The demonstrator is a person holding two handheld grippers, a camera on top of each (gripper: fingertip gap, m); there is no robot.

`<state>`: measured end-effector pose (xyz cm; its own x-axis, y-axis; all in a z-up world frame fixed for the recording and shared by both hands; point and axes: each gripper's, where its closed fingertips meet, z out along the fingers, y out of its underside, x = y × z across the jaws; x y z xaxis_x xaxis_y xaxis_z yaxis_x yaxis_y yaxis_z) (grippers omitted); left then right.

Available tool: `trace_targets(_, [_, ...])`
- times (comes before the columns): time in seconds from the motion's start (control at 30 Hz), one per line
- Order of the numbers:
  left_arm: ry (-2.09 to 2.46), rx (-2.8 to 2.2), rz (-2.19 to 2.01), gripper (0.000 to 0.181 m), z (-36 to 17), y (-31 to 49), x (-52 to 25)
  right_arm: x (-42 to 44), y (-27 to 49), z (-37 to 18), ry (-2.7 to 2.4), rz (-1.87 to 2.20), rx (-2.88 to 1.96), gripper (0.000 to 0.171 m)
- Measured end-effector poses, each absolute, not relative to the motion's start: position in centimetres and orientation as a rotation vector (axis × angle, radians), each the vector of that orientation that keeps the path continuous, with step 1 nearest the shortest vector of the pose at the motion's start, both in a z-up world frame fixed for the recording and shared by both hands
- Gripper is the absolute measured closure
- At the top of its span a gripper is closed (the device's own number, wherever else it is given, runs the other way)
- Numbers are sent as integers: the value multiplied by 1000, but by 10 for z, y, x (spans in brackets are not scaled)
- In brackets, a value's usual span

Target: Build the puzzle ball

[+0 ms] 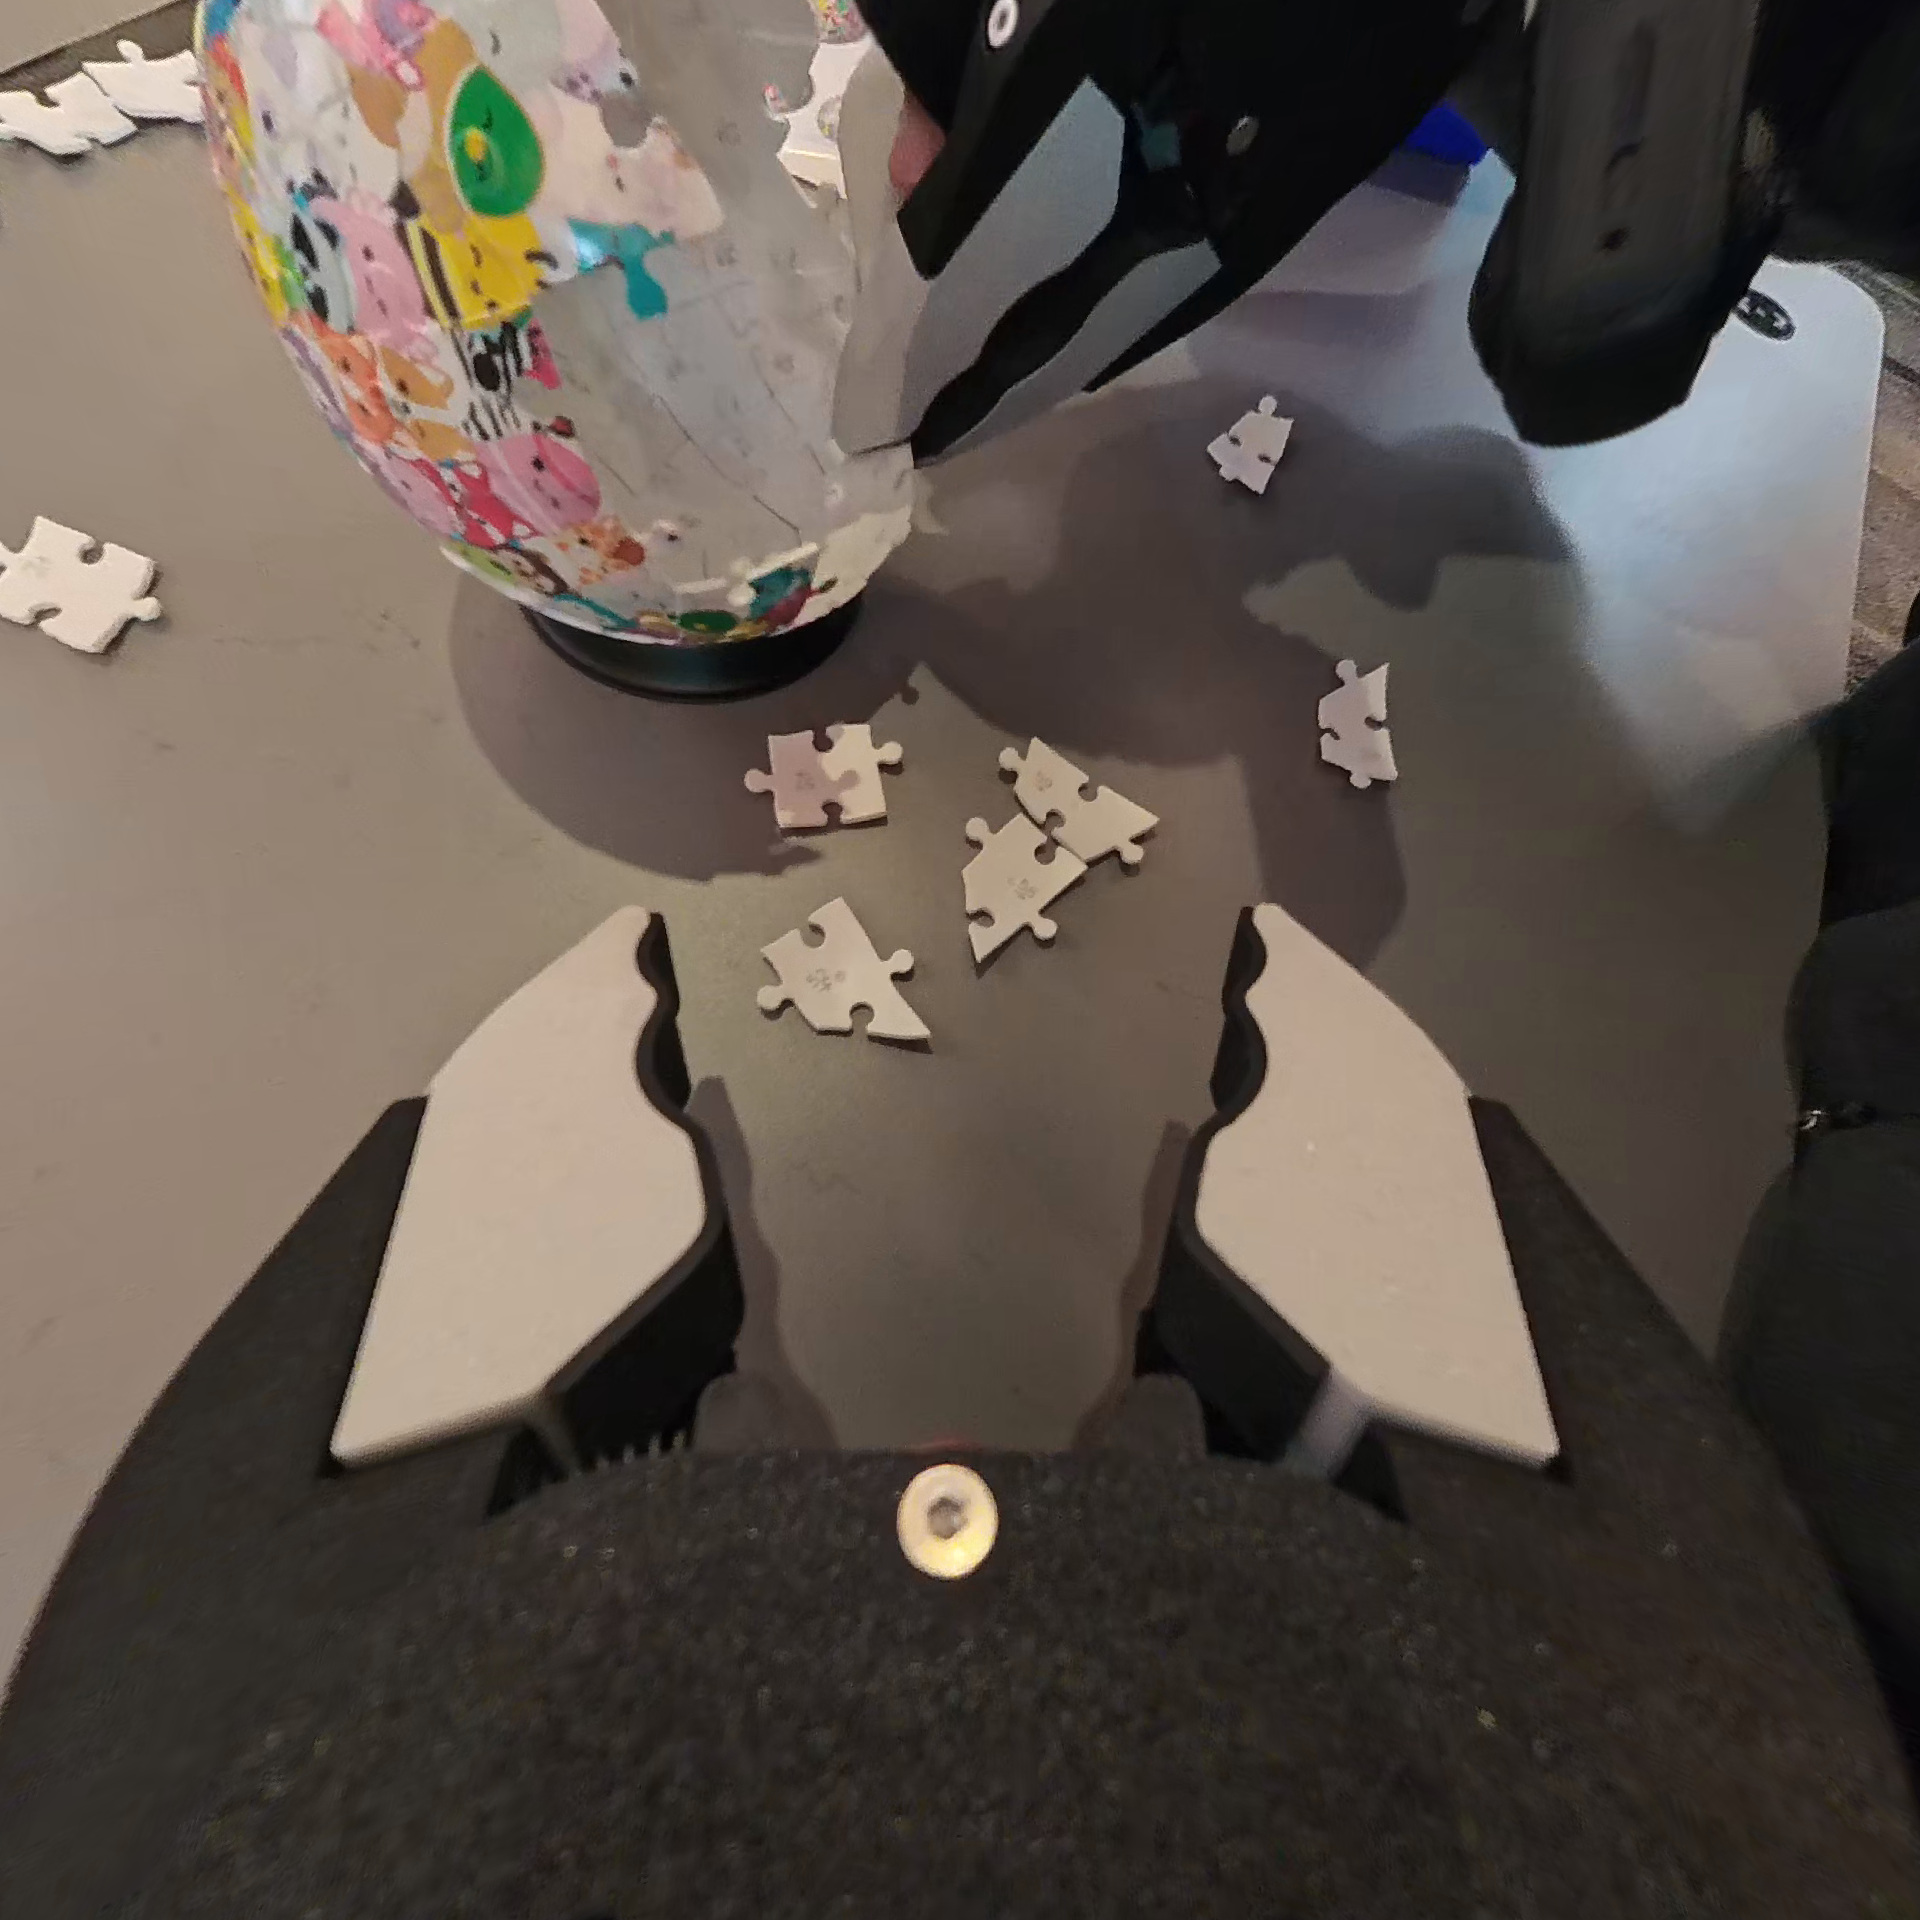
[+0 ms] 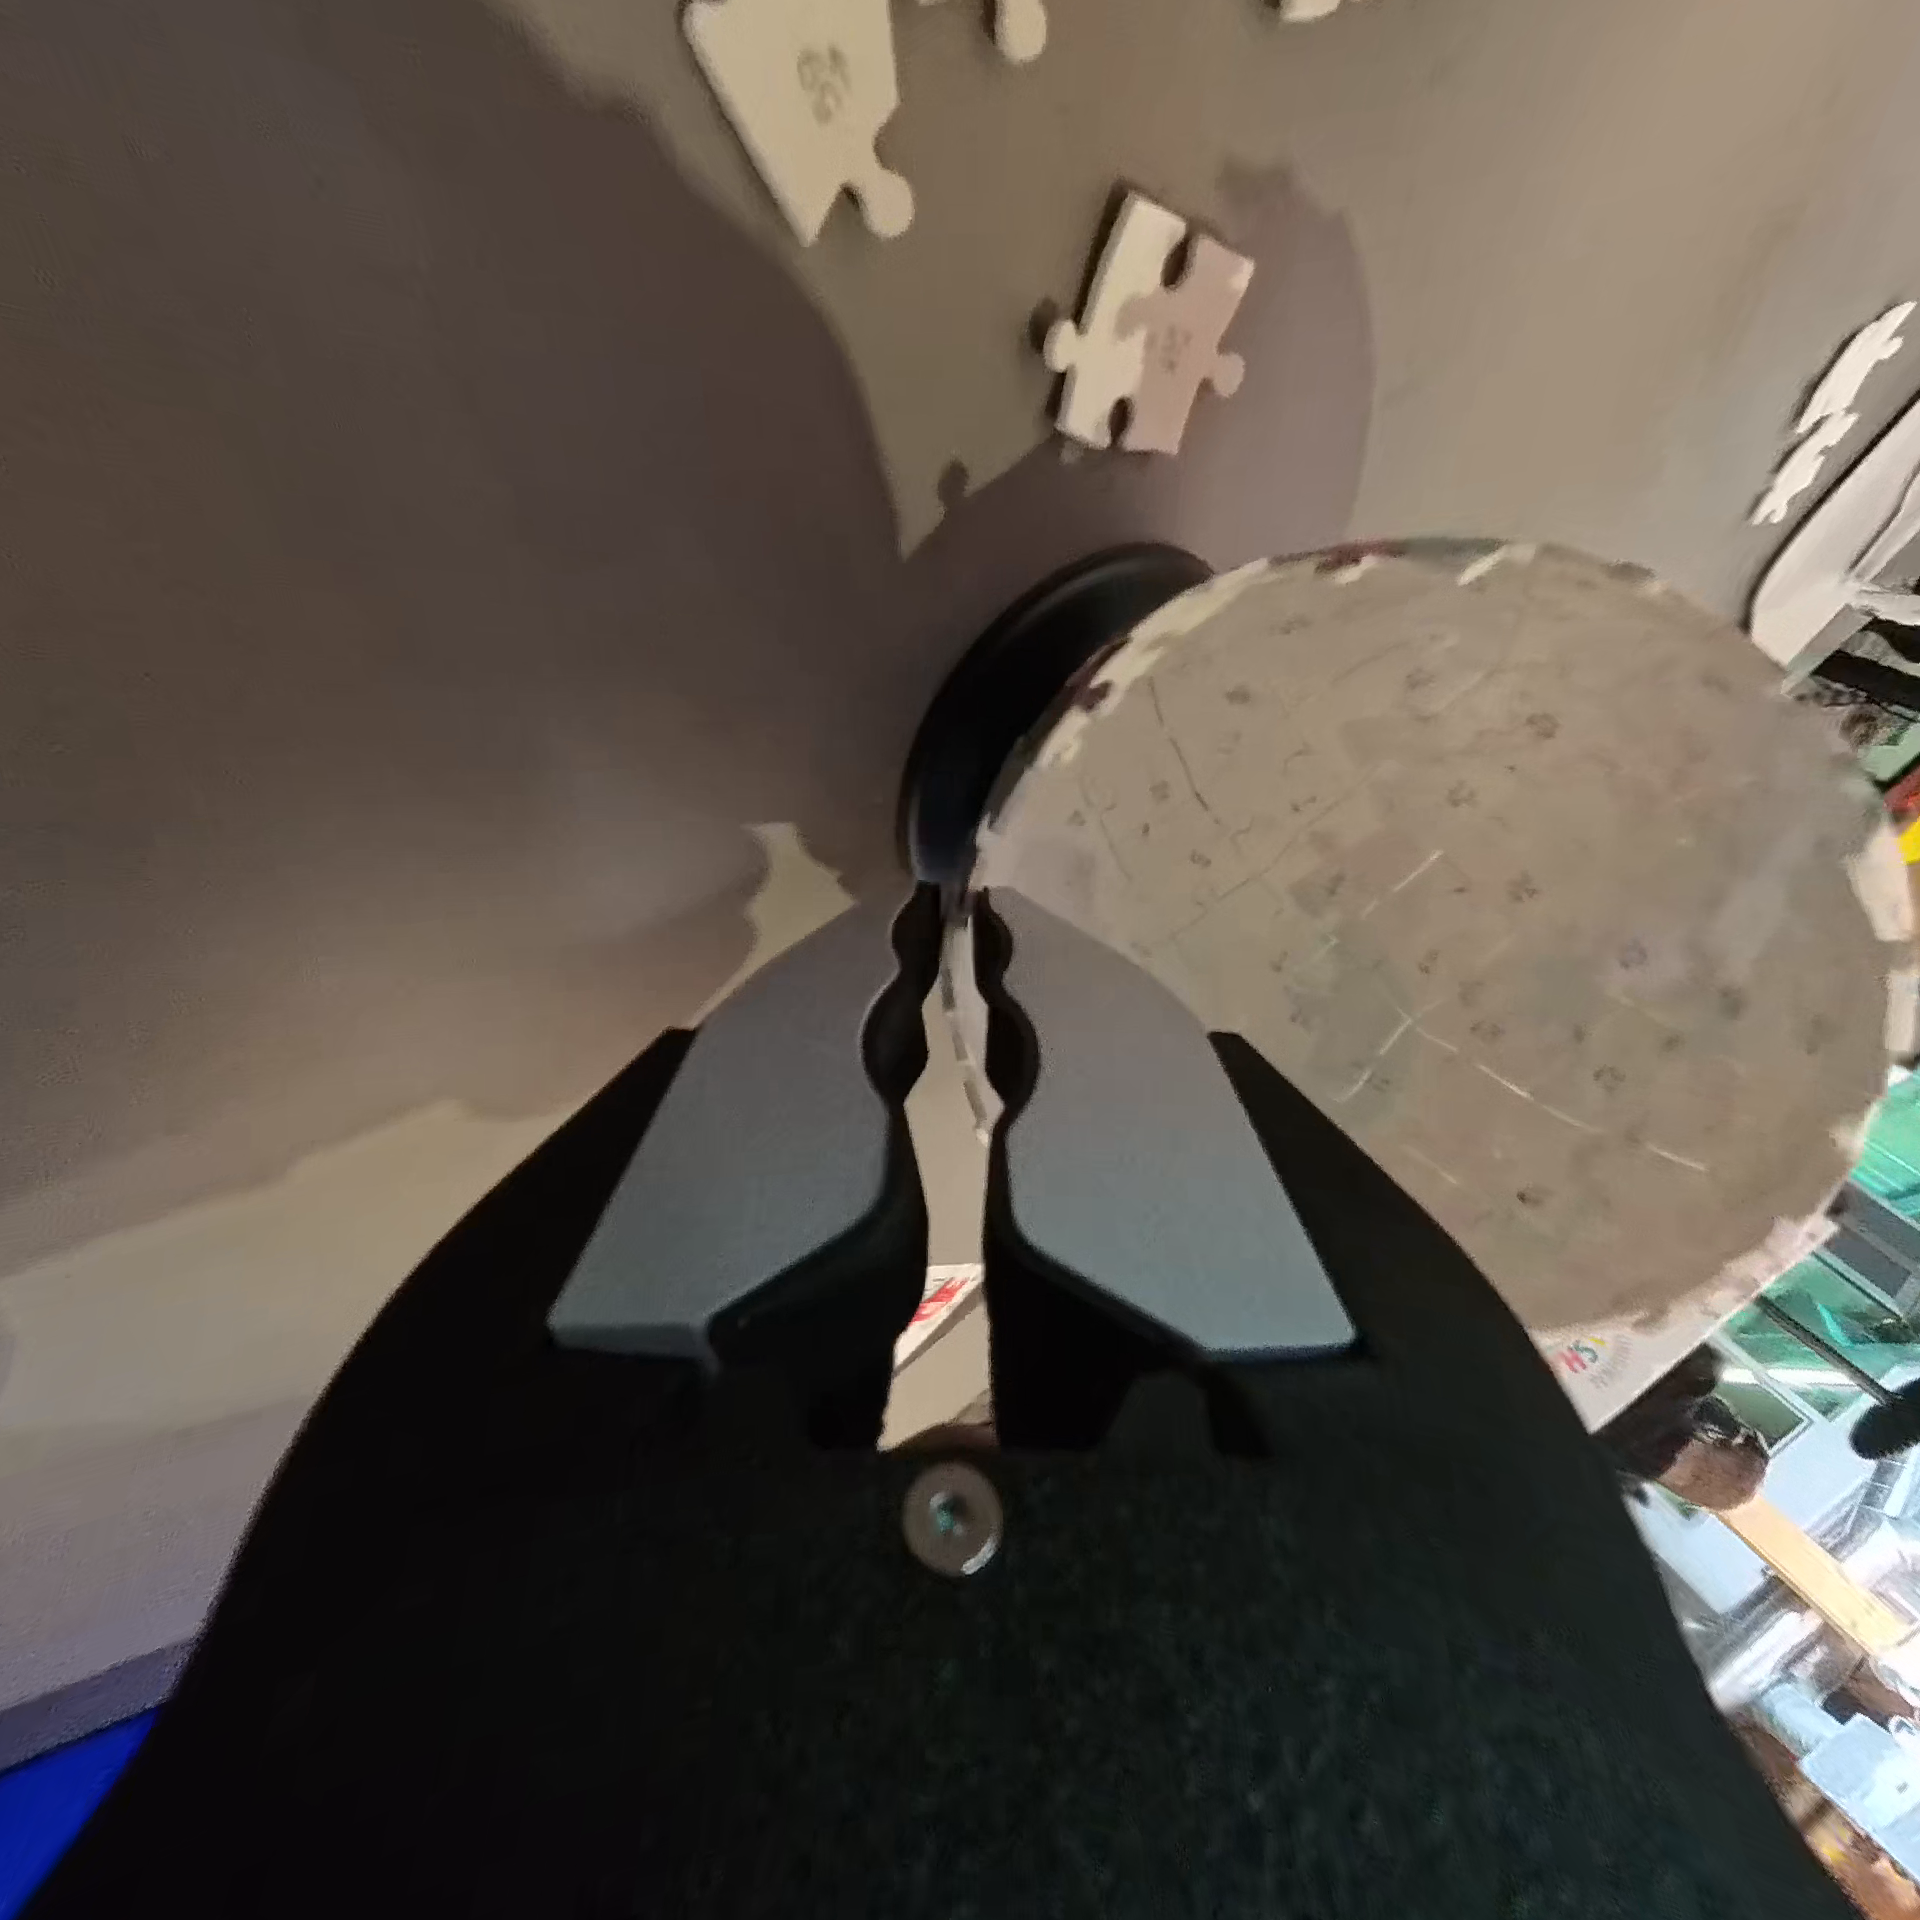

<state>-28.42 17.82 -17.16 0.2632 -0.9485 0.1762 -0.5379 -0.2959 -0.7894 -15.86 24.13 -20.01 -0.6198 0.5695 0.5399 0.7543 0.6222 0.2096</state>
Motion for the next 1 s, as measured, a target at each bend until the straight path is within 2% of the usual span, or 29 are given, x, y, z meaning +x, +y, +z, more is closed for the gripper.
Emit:
trace_targets(0.5, [1339, -1941, -892, 82, -171, 177, -286, -170, 229, -189, -2426, -236, -1352, 166])
trace_targets(0.67, [1336, -1939, -895, 82, -170, 177, -286, -167, 233, -185, -2410, -261, -1390, 153])
trace_targets(1.0, [1356, -1942, -874, 82, -174, 175, -285, -171, 227, -185, -2503, -357, -1186, 166])
